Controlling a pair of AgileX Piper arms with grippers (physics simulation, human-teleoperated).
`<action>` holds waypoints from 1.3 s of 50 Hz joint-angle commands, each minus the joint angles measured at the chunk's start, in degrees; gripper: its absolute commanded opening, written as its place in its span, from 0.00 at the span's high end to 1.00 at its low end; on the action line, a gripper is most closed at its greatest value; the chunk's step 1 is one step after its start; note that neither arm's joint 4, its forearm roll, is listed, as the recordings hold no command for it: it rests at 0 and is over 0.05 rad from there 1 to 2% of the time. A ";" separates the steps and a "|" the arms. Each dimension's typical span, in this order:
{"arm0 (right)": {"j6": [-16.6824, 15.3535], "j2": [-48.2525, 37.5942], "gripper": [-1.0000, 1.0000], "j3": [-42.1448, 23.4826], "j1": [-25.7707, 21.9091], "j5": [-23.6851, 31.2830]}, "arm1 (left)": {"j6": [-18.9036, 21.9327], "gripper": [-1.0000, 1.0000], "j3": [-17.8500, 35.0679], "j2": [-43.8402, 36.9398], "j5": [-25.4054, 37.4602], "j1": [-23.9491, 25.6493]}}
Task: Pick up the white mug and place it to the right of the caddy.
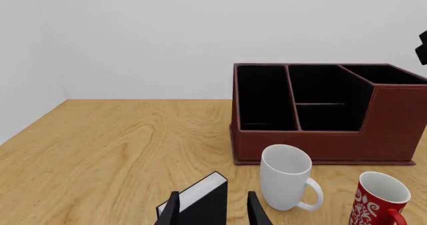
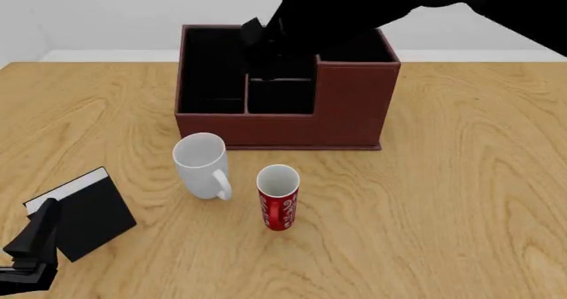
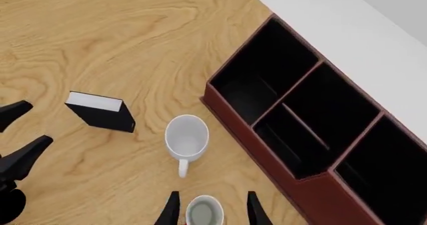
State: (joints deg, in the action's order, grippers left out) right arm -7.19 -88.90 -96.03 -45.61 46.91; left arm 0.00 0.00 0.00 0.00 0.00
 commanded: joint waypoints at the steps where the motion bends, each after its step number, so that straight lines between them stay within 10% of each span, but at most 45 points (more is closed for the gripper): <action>1: 3.14 -5.56 0.00 -4.13 -1.16 2.87 | 0.00 0.00 0.00 0.00 0.00 0.00; 65: 8.14 -23.92 0.00 -19.45 -3.63 16.11 | 0.00 0.00 0.00 0.00 0.00 0.00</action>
State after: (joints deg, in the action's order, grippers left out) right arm 0.95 -110.18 -112.10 -49.07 60.39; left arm 0.00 0.00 0.00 0.00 0.00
